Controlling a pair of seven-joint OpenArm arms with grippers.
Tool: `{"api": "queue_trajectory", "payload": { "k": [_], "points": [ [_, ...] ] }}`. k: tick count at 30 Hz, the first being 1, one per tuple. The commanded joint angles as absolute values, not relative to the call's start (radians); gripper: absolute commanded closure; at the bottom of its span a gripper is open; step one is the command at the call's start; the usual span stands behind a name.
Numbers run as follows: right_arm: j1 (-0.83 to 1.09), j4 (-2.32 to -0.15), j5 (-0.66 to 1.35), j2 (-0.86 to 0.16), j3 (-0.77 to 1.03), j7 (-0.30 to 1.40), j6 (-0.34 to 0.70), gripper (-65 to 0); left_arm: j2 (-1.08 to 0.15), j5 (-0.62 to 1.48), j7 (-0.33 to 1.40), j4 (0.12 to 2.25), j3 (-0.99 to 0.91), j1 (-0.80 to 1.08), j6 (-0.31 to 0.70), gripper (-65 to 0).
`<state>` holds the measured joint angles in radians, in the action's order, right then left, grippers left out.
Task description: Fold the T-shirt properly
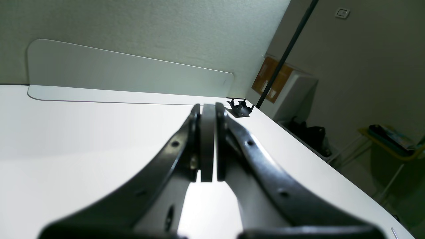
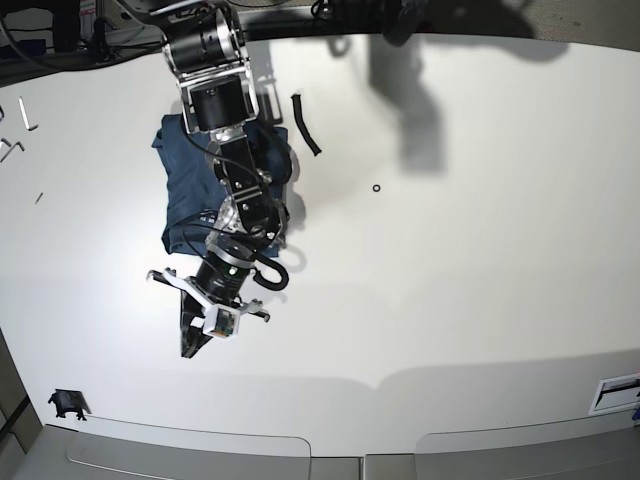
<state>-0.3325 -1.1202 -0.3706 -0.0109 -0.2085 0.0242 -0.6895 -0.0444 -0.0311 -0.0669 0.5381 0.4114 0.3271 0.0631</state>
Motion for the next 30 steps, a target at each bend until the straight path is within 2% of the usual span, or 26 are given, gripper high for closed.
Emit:
{"api": "queue_trajectory", "payload": {
  "k": [1,30],
  "points": [
    [-0.363,-1.138,-0.394,-0.009,-0.209,-0.004,-0.698,0.0,-0.036,-0.033,-0.076,0.543,0.413,0.338,0.073,-8.1],
    [-0.363,-1.138,-0.394,-0.009,-0.209,-0.022,-0.698,0.0,-0.036,-0.033,-0.076,0.543,0.413,0.338,0.073,-8.1]
  ]
}}
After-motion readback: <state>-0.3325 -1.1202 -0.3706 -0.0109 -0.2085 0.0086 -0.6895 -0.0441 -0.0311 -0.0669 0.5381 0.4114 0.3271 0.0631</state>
